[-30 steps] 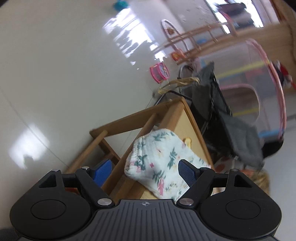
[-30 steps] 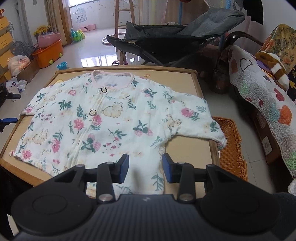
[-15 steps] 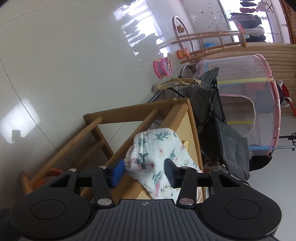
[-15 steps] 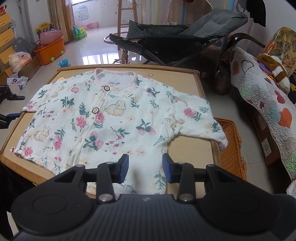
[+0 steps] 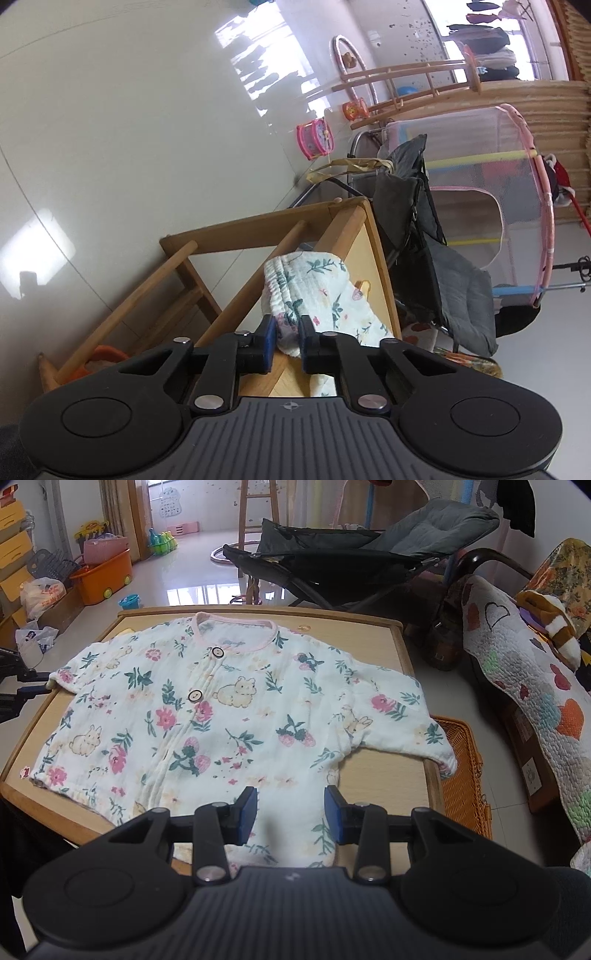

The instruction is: Fold clothes

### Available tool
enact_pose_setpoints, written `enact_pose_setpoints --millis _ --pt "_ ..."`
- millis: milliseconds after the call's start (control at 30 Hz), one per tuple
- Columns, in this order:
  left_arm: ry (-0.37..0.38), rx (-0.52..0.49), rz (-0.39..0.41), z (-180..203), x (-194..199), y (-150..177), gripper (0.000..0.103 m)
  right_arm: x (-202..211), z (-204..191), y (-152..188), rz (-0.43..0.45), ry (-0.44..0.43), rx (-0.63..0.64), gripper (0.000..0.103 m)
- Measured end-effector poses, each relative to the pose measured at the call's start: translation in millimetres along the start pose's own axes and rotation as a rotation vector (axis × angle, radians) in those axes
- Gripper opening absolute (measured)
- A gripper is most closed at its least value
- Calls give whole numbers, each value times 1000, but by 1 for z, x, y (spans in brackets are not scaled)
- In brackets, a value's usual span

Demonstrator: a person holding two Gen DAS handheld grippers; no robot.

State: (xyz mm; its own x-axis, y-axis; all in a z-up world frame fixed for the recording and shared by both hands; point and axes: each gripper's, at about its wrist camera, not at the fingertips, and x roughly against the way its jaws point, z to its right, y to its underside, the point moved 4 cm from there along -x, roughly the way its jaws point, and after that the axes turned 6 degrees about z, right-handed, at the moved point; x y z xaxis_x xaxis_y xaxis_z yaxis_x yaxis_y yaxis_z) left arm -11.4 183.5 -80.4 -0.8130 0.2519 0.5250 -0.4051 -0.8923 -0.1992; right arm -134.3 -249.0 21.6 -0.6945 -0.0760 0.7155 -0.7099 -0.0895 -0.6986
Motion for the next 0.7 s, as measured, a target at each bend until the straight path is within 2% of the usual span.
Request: enact_pose_setpoints --millis 233,567,700 --pt "21 -63 30 2 21 -4 9 -1 2 1 0 0 -10 39" --pt "154 -281 86 39 47 3 9 -1 7 4 -1 -6 -41 39" --pt "216 -365 63 58 51 14 9 -3 9 5 -3 -8 -54 39"
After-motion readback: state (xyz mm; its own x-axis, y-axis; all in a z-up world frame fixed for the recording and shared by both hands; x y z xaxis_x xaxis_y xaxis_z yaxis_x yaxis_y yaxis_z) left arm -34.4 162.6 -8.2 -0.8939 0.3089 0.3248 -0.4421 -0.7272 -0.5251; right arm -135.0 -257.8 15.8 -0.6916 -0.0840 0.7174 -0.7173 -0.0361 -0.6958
